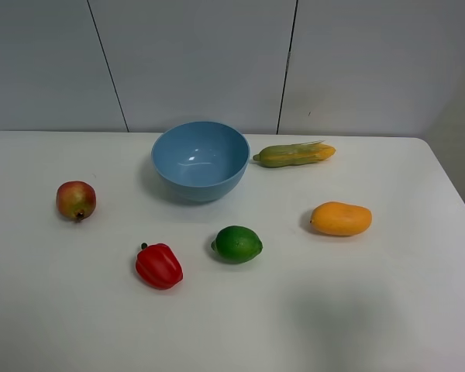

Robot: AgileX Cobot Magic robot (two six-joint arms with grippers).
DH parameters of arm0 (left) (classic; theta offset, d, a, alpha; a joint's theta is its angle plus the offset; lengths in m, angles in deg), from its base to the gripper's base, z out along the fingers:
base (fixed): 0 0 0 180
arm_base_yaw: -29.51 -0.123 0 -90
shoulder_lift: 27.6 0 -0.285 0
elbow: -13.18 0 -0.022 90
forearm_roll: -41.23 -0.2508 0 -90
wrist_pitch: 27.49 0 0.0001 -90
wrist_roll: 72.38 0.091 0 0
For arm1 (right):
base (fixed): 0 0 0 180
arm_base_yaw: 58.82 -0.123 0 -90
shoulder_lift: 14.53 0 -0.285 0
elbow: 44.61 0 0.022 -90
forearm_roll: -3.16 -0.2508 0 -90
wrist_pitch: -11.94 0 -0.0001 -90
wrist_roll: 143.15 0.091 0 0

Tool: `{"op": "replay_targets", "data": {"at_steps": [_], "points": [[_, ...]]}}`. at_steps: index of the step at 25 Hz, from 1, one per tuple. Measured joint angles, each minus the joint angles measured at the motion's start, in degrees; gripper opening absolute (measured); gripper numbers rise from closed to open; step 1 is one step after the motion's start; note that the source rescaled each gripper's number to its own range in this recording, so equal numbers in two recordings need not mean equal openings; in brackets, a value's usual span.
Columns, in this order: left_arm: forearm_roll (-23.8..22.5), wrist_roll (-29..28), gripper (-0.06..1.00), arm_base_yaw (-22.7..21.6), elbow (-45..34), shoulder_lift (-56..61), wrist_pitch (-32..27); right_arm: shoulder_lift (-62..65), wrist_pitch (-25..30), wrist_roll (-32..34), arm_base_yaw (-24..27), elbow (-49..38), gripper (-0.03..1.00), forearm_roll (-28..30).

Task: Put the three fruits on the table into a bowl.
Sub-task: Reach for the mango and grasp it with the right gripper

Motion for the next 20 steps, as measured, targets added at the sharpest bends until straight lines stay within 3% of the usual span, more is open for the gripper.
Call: {"op": "replay_targets", "data": {"at_steps": [4, 9, 15, 20], "points": [[0.0, 0.0, 0.44, 0.0, 0.0, 0.0, 0.0, -15.7, -0.2, -0.7, -5.0, 7.5, 0.98, 3.2], [0.0, 0.0, 0.44, 0.0, 0.0, 0.0, 0.0, -37.0, -0.9, -8.6, -10.7, 18.6, 0.88, 3.7], [0.0, 0.0, 0.44, 0.0, 0.0, 0.0, 0.0, -58.1, -1.3, -20.0, -11.2, 28.1, 0.85, 2.2], [0.0, 0.0, 0.44, 0.0, 0.0, 0.0, 0.0, -71.5, -1.4, -29.4, -11.2, 29.2, 0.72, 0.8]]}}
